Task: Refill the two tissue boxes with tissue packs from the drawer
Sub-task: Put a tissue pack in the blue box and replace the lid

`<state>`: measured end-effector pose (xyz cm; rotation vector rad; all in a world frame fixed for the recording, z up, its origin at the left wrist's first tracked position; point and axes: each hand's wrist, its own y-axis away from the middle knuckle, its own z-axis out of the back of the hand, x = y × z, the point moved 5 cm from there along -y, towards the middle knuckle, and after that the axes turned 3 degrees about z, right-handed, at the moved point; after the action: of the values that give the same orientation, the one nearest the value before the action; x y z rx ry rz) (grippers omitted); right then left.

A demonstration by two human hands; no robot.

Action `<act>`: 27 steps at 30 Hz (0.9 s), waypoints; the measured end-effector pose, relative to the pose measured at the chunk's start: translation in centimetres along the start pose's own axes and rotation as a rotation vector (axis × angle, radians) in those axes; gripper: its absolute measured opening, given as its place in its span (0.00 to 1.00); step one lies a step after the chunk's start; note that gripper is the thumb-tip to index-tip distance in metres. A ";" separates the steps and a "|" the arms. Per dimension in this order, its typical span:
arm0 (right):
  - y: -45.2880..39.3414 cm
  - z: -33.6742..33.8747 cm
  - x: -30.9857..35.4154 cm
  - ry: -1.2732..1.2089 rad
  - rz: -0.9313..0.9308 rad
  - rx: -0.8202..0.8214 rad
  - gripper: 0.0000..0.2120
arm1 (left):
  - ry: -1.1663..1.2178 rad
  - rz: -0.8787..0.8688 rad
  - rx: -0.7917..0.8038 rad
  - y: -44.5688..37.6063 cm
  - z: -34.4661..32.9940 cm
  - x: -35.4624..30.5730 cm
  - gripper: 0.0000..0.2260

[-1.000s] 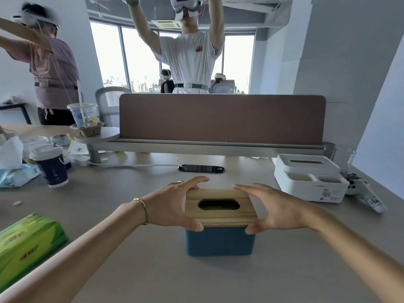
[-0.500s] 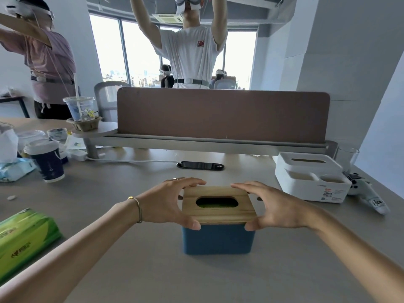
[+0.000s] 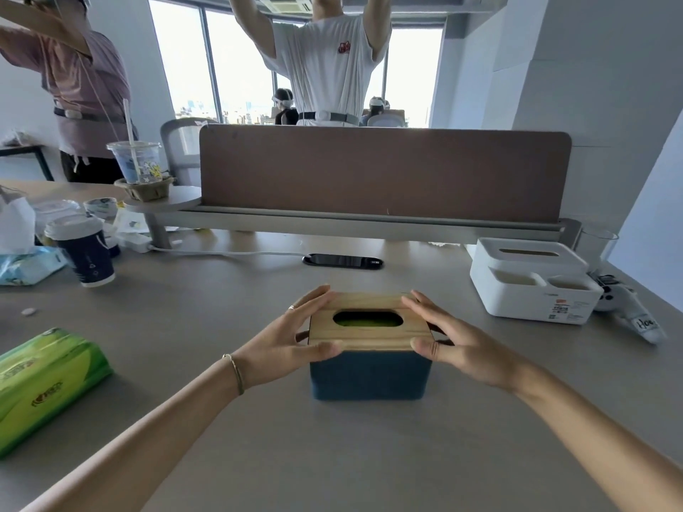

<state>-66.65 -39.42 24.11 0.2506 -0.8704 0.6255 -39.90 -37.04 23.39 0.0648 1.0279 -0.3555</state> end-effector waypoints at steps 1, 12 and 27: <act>0.0 -0.1 0.1 -0.019 -0.011 -0.003 0.33 | 0.012 0.009 -0.011 0.1 -0.1 0.2 0.33; -0.2 -1.4 0.0 -0.169 -0.029 -0.215 0.32 | -0.069 0.001 -0.063 -0.4 -1.0 0.8 0.31; -2.0 -6.2 3.6 -0.570 -0.042 -0.525 0.28 | 0.650 0.153 -0.539 1.6 -2.2 0.7 0.26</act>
<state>-59.78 -36.70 23.07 -0.0381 -1.5379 0.2635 -40.86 -35.22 21.45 -0.2412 1.7211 0.1073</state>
